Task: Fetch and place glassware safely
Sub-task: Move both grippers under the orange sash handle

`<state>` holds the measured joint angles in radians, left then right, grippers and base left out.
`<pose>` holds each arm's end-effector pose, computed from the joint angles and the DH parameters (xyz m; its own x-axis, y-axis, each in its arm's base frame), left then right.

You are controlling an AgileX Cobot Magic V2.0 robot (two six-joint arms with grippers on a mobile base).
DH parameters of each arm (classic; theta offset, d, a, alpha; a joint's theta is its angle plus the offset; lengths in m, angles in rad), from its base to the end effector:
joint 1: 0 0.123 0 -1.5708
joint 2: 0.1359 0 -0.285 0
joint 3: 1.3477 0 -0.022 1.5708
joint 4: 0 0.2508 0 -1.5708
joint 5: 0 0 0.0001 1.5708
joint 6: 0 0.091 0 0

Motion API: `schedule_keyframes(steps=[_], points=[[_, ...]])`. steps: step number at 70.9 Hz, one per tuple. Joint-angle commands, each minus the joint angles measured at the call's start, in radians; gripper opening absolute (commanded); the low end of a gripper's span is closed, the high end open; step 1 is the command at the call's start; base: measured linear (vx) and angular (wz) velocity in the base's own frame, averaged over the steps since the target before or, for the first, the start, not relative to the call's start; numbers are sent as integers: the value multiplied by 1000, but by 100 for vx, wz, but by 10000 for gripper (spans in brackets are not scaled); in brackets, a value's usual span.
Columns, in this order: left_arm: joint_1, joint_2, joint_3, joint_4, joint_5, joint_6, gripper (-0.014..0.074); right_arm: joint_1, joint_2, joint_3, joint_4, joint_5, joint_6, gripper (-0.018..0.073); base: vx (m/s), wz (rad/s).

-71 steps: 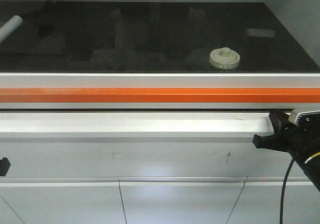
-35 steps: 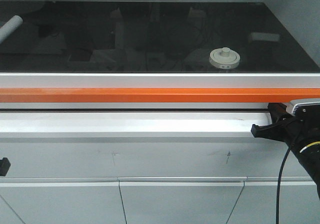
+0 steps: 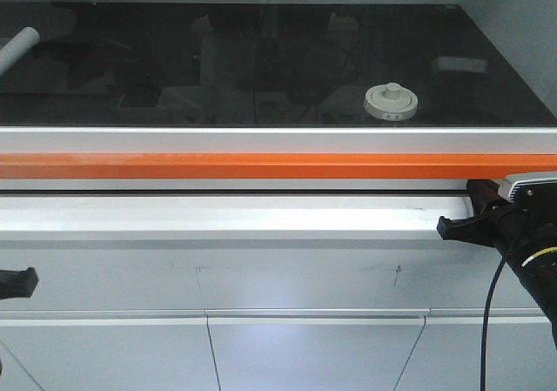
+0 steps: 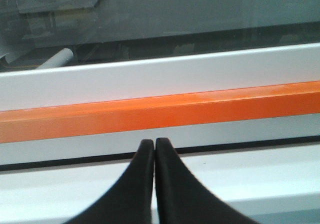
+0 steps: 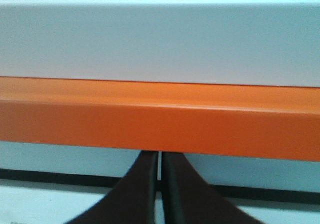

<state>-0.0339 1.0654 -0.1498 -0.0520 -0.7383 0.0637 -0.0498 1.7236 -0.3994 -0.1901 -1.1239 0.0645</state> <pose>0.1734 -0.0027 0.2105 -0.0906 0.0283 -0.9955 0.0013 0.9996 0.0283 0.2735 0.0019 0.1556 -0.1176 -0.0124 -0.9930 -0.1221 0.9925 0.0021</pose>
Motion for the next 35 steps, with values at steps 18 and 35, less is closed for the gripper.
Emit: schedule_keyframes(steps=[18,35], points=[[-2,280,-173,33,-167,-4,-7,-5,-32,-22,5,-142,-8,-1,0,0],[-2,434,-215,31,-221,-4,-7,-5,-32,-22,5,-142,-8,-1,0,0]])
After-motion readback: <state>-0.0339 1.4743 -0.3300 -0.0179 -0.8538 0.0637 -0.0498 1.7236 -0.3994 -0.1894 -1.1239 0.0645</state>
